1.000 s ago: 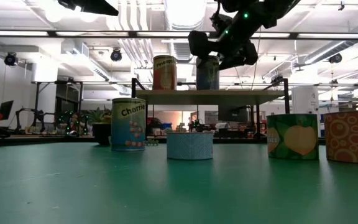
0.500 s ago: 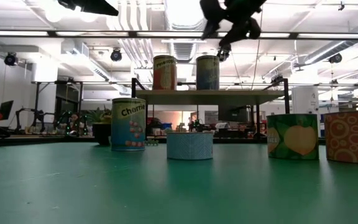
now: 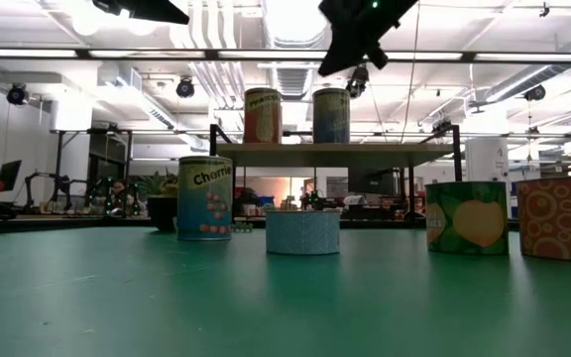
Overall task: Pick and place cans onto a shelf
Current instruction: Put the canned peas on the shelf
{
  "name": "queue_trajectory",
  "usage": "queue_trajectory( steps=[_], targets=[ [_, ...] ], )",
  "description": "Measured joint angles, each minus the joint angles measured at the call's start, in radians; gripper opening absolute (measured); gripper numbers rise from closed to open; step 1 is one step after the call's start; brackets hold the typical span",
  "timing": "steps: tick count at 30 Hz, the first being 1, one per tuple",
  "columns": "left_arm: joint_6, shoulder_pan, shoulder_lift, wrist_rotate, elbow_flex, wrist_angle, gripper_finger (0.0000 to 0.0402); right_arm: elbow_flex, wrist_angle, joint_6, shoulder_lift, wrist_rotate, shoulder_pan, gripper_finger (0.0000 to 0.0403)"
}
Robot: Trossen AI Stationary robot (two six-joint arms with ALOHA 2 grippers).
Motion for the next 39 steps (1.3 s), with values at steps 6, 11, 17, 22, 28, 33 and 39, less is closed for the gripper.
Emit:
queue_trajectory(
  steps=[6, 11, 17, 22, 28, 33, 39],
  targets=[
    [0.004, 0.000, 0.000, 0.000, 0.000, -0.001, 0.0000, 0.053, -0.073, -0.047, 0.078, 0.011, -0.045, 0.0009],
    [0.004, 0.000, 0.000, 0.000, 0.000, -0.001, 0.0000, 0.069, -0.098, -0.015, 0.107, 0.070, -0.061, 0.0009],
    [0.004, 0.000, 0.000, 0.000, 0.000, -0.002, 0.0000, 0.068, -0.122, 0.200, 0.116, 0.245, -0.062, 0.0009],
    [0.004, 0.000, 0.000, 0.000, 0.000, -0.004, 0.0000, 0.071, -0.124, 0.241, 0.083, 0.244, -0.051, 0.0009],
    [0.004, 0.000, 0.000, 0.000, 0.000, -0.009, 0.0000, 0.103, -0.241, 0.236, 0.021, 0.247, -0.061, 0.0009],
    [0.004, 0.000, 0.000, 0.000, 0.000, -0.009, 0.0000, 0.104, -0.458, 0.249, -0.007, 0.244, -0.087, 0.0009],
    [0.004, 0.000, 0.000, 0.000, 0.000, -0.009, 0.0000, 0.027, -0.505, 0.243, -0.007, 0.107, -0.084, 0.0009]
  ],
)
